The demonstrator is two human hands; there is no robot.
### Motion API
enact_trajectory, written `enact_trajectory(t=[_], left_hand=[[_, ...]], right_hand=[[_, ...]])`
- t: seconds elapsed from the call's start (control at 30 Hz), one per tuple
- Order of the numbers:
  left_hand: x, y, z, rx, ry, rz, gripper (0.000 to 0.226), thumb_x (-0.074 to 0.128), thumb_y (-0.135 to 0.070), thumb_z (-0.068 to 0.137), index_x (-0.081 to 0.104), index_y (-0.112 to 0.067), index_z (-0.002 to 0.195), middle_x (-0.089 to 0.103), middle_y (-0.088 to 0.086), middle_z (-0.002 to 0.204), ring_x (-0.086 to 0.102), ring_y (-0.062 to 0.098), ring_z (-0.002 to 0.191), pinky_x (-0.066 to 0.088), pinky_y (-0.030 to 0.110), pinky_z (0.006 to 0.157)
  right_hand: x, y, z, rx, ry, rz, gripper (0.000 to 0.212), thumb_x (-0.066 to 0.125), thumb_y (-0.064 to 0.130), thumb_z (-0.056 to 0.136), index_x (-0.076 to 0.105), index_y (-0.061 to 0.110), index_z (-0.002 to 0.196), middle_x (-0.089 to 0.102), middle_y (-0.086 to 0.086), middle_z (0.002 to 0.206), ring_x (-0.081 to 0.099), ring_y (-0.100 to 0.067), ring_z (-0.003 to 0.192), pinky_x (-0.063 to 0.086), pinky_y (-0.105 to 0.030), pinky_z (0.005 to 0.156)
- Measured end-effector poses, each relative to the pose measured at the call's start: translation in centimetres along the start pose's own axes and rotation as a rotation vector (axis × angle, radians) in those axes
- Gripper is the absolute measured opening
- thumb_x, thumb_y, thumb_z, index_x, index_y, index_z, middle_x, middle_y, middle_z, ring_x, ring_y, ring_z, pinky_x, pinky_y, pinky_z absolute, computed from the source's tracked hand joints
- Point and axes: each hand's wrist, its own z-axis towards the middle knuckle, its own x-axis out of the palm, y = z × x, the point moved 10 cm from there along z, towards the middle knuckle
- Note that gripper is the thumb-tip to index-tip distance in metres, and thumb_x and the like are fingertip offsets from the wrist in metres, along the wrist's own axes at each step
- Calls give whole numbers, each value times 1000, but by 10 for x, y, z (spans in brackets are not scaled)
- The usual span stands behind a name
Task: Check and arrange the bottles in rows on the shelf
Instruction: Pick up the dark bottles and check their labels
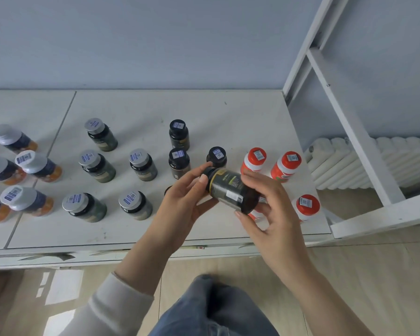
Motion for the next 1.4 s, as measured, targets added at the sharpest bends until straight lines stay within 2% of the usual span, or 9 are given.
enact_trajectory(t=[0.2, 0.3, 0.47, 0.57, 0.7, 0.8, 0.9, 1.2, 1.4], left_hand=[[-2, 15, 8, -128, -12, -132, 29, 39, -17, 96, 59, -10, 117, 65, 11, 113, 62, 19, 93, 57, 28, 77], [2, 27, 10, -227, 7, -164, 38, 37, -23, 98, 51, -5, 128, 56, 21, 130, 57, 28, 107, 54, 32, 87], [0, 10, 16, -156, 79, -93, 35, 51, -26, 83, 57, -12, 114, 65, 11, 108, 63, 20, 90, 57, 29, 75], [-6, -8, 19, -11, 81, 197, 23, 58, -16, 80, 59, -17, 103, 67, 4, 104, 65, 12, 91, 53, 22, 75], [0, -12, 25, 186, 67, 833, 31, 67, -3, 81, 60, -26, 101, 61, -1, 109, 58, 11, 105, 48, 18, 86], [12, 0, 29, 282, 115, 1168, 36, 69, -5, 78, 61, -20, 110, 52, -4, 111, 53, 14, 104, 41, 19, 91], [14, 18, 34, 281, 169, 1318, 37, 69, -3, 79, 61, -15, 113, 49, -2, 114, 51, 16, 106, 36, 15, 88], [18, 29, 32, 345, 186, 1457, 39, 71, -8, 77, 58, -15, 114, 51, 5, 117, 56, 27, 104, 51, 45, 82], [1, -9, 12, 490, -5, 1644, 47, 72, -23, 78, 56, -15, 121, 56, 6, 123, 52, 27, 111, 45, 36, 85]], right_hand=[[-4, -8, 0, 103, -58, 84, 62, 80, 18, 67, 47, 35, 117, 57, 10, 123, 55, -5, 116, 50, -14, 86], [-6, 14, 5, -74, -93, -137, 57, 78, 24, 65, 52, 21, 116, 55, 12, 114, 51, 3, 111, 44, -4, 85], [0, 13, -5, -169, -46, -299, 61, 80, 12, 66, 46, 11, 117, 56, -3, 118, 50, -10, 109, 39, -1, 90], [8, -11, -5, -103, 178, -483, 68, 86, 17, 61, 45, 15, 115, 58, -10, 117, 54, -14, 105, 39, 1, 81], [5, -37, 4, -8, 383, -912, 63, 92, 28, 47, 66, 11, 102, 66, -12, 105, 66, -30, 92, 55, -34, 70], [3, -34, 17, 28, 434, -1038, 56, 83, 28, 64, 60, 11, 112, 63, -11, 113, 63, -31, 100, 53, -40, 80], [2, -45, 22, 102, 538, -1096, 56, 62, 34, 85, 38, 17, 133, 46, -7, 135, 47, -26, 121, 40, -38, 102], [12, -45, 24, 103, 662, -1098, 59, 59, 40, 86, 36, 14, 133, 46, -11, 134, 46, -28, 120, 41, -38, 100], [20, -34, 26, 63, 666, -1056, 60, 57, 43, 87, 36, 14, 135, 46, -9, 136, 45, -27, 123, 42, -37, 99]])
